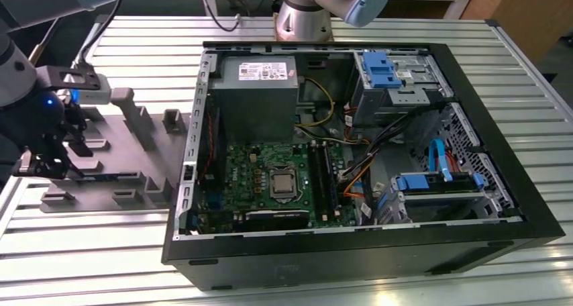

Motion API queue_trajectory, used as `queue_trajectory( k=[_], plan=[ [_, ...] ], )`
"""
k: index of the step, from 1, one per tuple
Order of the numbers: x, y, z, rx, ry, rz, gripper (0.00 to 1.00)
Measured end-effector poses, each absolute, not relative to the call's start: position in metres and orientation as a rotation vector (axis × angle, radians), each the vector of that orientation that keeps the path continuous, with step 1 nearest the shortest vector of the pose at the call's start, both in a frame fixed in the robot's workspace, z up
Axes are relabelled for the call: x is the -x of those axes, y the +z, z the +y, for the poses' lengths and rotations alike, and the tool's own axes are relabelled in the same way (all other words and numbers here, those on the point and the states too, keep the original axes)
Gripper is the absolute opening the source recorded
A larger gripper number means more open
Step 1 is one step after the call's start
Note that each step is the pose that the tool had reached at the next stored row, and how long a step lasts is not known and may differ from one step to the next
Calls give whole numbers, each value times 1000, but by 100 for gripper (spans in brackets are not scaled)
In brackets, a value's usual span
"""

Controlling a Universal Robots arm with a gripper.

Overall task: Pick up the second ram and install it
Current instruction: 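Pick up the second ram and move it above second insertion slot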

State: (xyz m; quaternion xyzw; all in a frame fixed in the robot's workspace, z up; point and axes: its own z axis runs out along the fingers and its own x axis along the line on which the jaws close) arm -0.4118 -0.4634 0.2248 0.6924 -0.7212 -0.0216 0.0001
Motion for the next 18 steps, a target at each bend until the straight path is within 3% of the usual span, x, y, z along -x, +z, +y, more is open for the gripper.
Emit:
queue_trajectory(
  k=[18],
  plan=[
    [412,208,-468,-2175,-68,-2265,47]
  ],
)
